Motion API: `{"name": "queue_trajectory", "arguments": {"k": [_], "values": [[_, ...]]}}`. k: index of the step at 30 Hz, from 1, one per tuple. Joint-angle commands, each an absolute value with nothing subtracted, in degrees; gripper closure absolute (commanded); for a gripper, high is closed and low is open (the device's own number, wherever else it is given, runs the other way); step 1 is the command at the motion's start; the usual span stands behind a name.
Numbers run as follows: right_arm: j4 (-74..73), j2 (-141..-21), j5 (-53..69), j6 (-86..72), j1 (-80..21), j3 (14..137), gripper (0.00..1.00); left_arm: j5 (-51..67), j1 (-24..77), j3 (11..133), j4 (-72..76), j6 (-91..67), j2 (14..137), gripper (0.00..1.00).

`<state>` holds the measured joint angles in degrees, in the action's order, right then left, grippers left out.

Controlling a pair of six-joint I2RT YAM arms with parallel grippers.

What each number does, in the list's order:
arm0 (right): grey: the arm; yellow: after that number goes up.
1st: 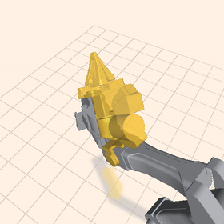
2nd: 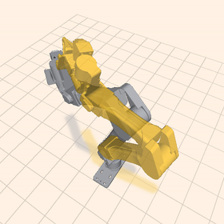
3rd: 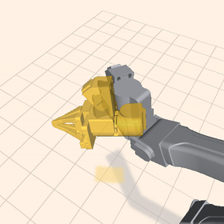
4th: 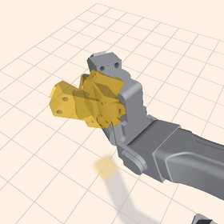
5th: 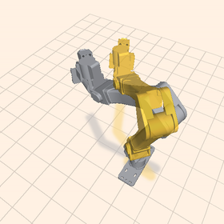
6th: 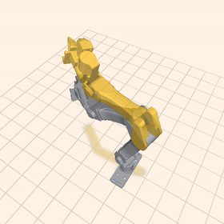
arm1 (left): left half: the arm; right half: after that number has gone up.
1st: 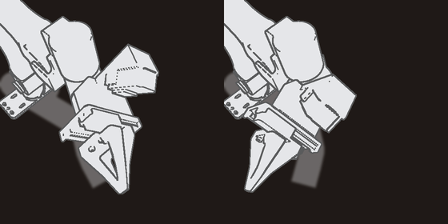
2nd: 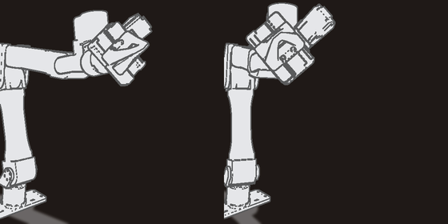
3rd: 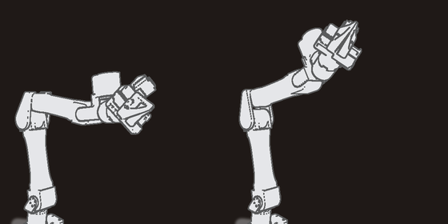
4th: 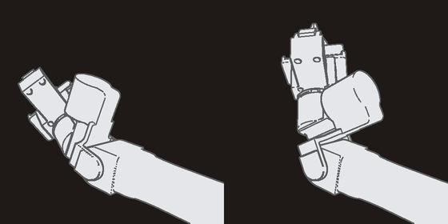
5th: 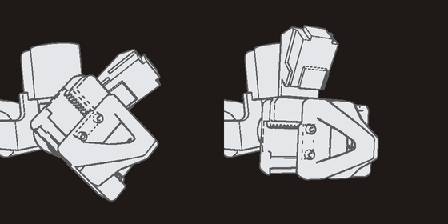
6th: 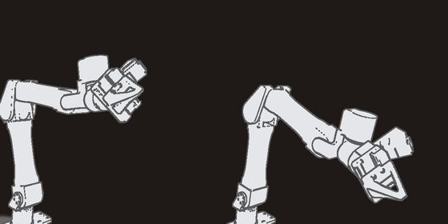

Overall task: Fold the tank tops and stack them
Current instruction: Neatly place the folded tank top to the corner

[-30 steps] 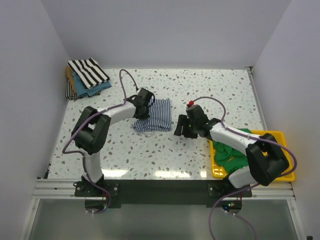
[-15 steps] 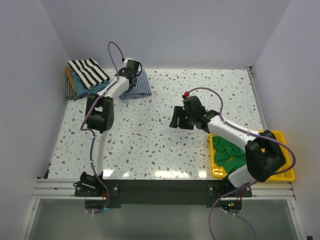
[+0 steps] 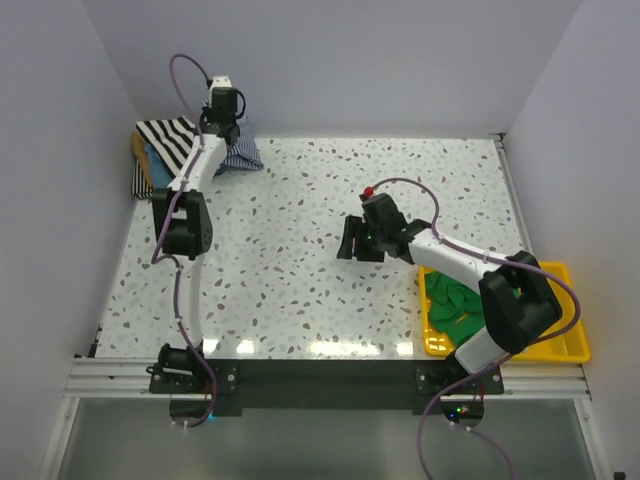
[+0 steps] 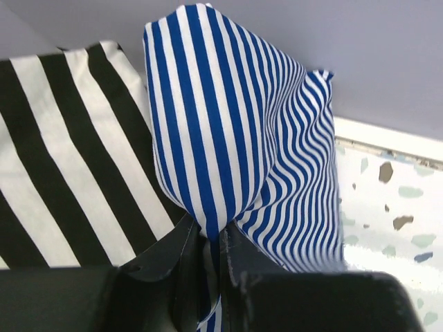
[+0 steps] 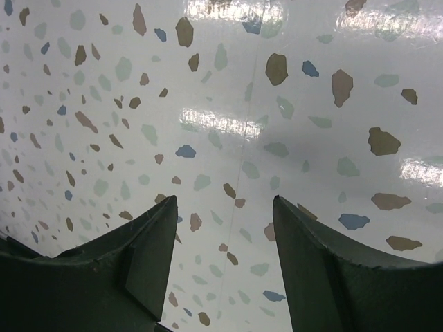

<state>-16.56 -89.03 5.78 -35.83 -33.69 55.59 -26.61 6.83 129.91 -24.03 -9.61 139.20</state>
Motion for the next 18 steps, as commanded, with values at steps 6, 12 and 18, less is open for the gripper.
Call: {"name": "queue_trajectory", "arguments": {"k": [6, 12, 18], "values": [[-14.2, -91.9, 7.6, -35.2, -33.7, 58.4, 0.40, -21.8, 1.9, 133.9, -16.1, -7.4, 136.8, 1.00], [-13.8, -92.9, 8.2, -35.2, -33.6, 58.4, 0.40, -19.3, -3.3, 131.1, -15.4, -9.8, 135.5, 1.00], [-13.5, -93.2, 8.0, -35.2, -33.7, 57.9, 0.40, -16.8, -8.1, 127.7, -14.9, -13.7, 132.9, 1.00]]}}
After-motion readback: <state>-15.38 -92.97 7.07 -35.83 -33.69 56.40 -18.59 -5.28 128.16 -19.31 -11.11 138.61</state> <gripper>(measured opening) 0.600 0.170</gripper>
